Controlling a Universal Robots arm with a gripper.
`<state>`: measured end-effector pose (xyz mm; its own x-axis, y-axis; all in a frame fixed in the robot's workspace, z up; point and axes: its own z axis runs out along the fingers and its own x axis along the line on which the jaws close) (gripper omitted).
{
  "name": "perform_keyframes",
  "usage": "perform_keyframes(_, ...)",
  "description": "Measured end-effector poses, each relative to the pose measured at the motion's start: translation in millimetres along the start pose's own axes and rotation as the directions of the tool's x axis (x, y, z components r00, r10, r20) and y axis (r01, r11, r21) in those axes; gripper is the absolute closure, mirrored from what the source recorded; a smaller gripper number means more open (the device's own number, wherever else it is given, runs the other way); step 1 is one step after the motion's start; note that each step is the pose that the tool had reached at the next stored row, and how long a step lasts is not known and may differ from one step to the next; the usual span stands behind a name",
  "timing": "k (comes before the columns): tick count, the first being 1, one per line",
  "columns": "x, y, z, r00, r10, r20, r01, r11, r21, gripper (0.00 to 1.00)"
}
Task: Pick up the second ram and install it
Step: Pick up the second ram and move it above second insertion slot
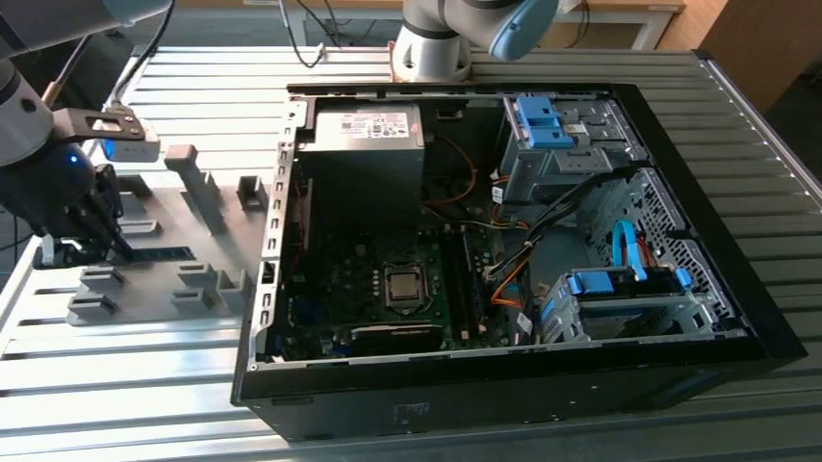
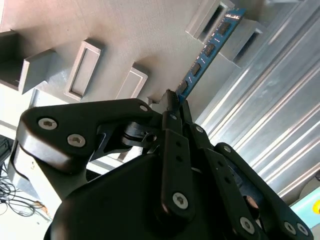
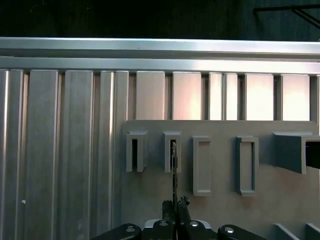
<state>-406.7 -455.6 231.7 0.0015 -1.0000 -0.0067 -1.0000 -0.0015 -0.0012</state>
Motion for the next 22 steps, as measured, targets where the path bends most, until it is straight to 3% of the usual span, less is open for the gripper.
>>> perform_keyframes(6, -0.2, 0.0, -24.9, 1.0, 0.0, -0.0004, 0.0, 1.0, -0.0002, 0.86)
perform_keyframes(22, -0.6, -0.1, -79.8, 1.0, 0.0, -0.0005, 0.0, 1.0, -0.0001, 0.86)
